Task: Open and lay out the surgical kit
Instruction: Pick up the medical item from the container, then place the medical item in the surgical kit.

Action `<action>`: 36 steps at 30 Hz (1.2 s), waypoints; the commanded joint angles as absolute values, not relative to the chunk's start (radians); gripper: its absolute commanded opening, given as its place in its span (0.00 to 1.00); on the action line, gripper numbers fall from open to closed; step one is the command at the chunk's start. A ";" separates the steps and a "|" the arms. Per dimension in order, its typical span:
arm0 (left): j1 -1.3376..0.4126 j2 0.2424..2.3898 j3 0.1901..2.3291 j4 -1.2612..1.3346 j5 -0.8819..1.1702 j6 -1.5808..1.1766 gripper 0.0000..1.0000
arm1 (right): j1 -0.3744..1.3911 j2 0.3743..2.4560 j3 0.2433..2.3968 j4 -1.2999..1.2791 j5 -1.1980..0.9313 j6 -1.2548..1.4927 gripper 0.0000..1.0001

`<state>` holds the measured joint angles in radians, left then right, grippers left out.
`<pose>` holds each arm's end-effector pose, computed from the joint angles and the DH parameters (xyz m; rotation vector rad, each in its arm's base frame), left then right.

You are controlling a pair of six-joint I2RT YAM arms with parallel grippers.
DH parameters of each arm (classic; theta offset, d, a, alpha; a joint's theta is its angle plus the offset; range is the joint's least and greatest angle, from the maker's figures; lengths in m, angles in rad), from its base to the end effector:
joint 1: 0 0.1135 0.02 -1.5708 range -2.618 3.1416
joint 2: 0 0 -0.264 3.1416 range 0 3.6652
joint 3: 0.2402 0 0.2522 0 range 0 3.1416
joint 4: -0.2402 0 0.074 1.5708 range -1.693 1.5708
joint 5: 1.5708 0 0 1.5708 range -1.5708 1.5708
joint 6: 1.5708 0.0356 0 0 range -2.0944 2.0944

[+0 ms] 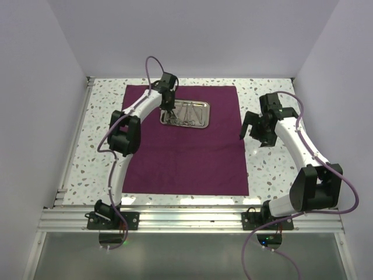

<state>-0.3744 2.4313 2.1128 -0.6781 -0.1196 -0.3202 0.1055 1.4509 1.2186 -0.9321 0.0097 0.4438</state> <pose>0.4957 -0.1902 0.1741 0.0241 2.5603 -0.1132 0.2824 0.0296 0.2769 0.4647 2.7048 0.1405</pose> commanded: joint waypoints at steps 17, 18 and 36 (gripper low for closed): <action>-0.416 2.226 1.996 -0.917 -0.193 -0.193 0.00 | 0.104 1.543 1.344 -0.925 -0.066 0.445 0.97; -0.425 2.224 1.959 -0.928 -0.213 -0.193 0.00 | 0.103 1.551 1.348 -0.925 -0.075 0.443 0.97; -0.431 1.613 1.281 -0.802 -0.264 -0.420 0.00 | 0.107 1.552 1.309 -0.888 -0.112 0.443 0.96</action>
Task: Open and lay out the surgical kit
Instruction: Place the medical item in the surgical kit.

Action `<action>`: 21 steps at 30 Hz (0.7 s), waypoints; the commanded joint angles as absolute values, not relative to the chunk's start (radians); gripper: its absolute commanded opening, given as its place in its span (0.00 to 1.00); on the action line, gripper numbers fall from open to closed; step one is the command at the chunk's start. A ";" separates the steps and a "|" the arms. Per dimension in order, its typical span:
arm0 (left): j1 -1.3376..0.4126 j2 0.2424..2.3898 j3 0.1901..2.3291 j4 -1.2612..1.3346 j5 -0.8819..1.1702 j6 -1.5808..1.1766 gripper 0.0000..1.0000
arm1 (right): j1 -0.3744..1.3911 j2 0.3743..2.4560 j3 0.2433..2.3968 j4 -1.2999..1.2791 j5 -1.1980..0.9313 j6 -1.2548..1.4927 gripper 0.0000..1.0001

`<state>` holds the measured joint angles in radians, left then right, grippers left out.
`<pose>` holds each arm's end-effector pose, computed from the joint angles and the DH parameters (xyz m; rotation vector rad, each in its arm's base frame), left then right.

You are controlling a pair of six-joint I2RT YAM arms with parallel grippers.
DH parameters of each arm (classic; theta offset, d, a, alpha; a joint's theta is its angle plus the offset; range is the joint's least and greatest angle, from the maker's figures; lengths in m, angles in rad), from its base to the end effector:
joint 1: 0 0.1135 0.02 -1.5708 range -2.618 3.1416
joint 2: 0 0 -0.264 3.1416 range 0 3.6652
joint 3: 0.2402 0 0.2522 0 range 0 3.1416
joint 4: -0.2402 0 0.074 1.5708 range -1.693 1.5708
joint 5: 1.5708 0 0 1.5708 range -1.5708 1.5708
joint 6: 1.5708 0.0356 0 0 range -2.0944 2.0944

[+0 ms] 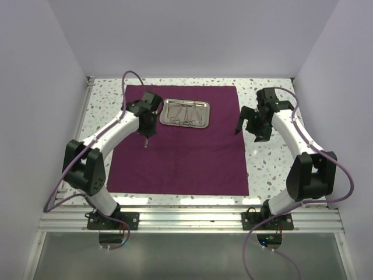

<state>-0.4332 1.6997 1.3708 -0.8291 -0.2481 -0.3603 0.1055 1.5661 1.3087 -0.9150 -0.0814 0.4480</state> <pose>0.3201 -0.1384 0.2536 0.0276 2.6668 0.0909 0.3113 0.0359 0.2723 0.4494 2.7320 0.2612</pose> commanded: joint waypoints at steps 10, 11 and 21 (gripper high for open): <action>-0.430 1.439 1.013 -0.710 -0.230 -0.509 0.13 | 0.110 1.557 1.301 -0.882 -0.114 0.440 0.97; -0.430 1.437 0.982 -0.697 -0.216 -0.511 0.24 | 0.109 1.557 1.301 -0.881 -0.114 0.439 0.96; -0.430 1.477 1.153 -0.745 -0.268 -0.482 1.00 | 0.109 1.511 1.266 -0.890 -0.087 0.426 0.97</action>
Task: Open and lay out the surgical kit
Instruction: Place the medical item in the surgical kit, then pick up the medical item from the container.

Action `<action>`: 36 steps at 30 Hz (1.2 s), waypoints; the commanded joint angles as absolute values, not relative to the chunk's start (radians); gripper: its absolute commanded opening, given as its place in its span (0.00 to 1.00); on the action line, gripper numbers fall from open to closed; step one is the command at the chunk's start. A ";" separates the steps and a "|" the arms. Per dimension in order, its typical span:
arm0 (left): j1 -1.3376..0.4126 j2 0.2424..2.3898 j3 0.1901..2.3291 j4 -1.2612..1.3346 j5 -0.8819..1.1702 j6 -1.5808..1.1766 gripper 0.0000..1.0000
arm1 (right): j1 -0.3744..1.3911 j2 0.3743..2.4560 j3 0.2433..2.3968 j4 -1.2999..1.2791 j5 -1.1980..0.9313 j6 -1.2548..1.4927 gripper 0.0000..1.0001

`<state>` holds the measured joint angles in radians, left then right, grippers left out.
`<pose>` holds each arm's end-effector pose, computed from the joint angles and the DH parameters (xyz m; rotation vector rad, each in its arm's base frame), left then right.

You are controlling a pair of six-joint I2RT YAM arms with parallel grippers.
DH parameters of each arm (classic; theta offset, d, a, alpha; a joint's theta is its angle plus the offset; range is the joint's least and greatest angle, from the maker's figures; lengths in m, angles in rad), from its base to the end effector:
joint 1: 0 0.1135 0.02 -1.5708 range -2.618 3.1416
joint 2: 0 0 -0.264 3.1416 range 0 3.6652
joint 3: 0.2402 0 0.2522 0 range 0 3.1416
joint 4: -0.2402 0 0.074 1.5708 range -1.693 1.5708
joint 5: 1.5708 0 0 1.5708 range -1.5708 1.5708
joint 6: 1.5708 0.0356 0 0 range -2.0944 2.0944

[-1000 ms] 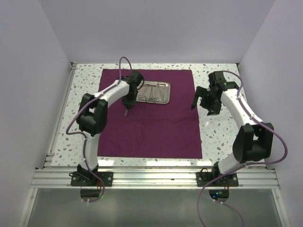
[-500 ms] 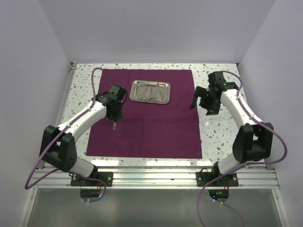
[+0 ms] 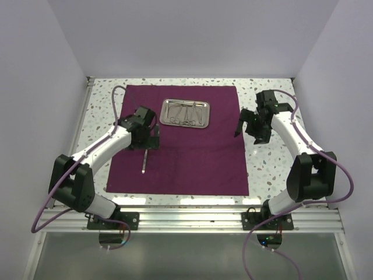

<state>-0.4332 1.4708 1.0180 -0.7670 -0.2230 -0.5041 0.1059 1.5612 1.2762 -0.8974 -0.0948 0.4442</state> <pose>0.2552 -0.1094 0.2209 -0.1509 2.7254 0.0540 0.3088 0.0362 0.2649 0.4425 2.7450 0.2754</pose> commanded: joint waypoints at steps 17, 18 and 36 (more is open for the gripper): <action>-0.373 2.199 2.006 -0.649 -0.172 -0.596 0.90 | 0.103 1.371 1.233 -0.985 -0.069 0.456 0.98; -0.373 2.239 2.020 -0.640 -0.182 -0.624 0.89 | 0.103 1.358 1.230 -0.991 -0.066 0.456 0.98; -0.445 2.437 2.184 -0.526 -0.301 -1.015 0.73 | 0.104 1.292 1.161 -1.071 -0.002 0.431 0.98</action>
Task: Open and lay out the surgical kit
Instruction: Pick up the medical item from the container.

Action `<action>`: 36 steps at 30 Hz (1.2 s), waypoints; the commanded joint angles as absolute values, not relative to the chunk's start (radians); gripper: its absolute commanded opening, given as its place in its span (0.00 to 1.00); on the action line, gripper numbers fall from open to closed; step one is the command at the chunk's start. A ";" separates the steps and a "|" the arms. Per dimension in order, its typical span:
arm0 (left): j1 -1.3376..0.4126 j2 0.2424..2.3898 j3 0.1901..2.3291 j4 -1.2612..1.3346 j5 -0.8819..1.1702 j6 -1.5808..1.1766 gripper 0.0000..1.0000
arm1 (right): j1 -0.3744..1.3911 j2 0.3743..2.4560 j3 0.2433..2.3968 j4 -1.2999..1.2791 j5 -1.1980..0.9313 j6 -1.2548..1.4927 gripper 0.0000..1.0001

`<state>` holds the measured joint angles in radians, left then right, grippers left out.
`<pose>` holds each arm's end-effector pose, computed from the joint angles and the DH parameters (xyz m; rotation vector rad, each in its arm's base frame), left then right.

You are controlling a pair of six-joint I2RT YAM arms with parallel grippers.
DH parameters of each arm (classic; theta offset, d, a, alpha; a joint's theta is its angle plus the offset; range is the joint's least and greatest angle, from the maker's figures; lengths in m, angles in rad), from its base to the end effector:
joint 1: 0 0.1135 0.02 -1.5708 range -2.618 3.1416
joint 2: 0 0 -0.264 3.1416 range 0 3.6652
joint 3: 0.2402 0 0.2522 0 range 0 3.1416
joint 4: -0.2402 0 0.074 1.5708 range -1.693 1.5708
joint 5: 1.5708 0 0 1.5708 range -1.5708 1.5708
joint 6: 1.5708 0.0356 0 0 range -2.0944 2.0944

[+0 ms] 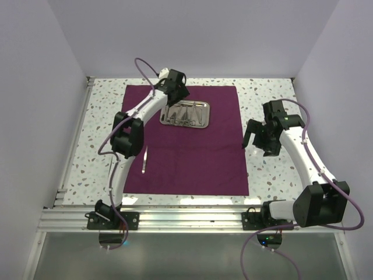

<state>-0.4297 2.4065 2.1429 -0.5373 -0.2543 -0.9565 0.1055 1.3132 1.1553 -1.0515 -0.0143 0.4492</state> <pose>0.4978 -0.2183 0.2068 -0.7350 2.2545 -0.3802 0.2414 0.0261 0.2870 0.4741 2.7530 0.1589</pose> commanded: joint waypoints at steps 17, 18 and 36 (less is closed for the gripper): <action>-0.482 2.546 2.276 -0.492 -0.440 -0.997 0.71 | 0.103 1.295 1.134 -1.086 -0.002 0.417 0.98; -0.480 2.549 2.276 -0.489 -0.443 -1.000 0.71 | 0.103 1.295 1.134 -1.086 -0.002 0.417 0.98; -0.446 2.632 2.276 -0.443 -0.376 -1.025 0.48 | 0.103 1.350 1.137 -1.074 -0.002 0.410 0.98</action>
<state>-0.4572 2.5828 2.2532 -0.4618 -0.3946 -1.0115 0.1055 1.3411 1.1355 -1.0660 -0.0093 0.4316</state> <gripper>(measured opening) 0.494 0.985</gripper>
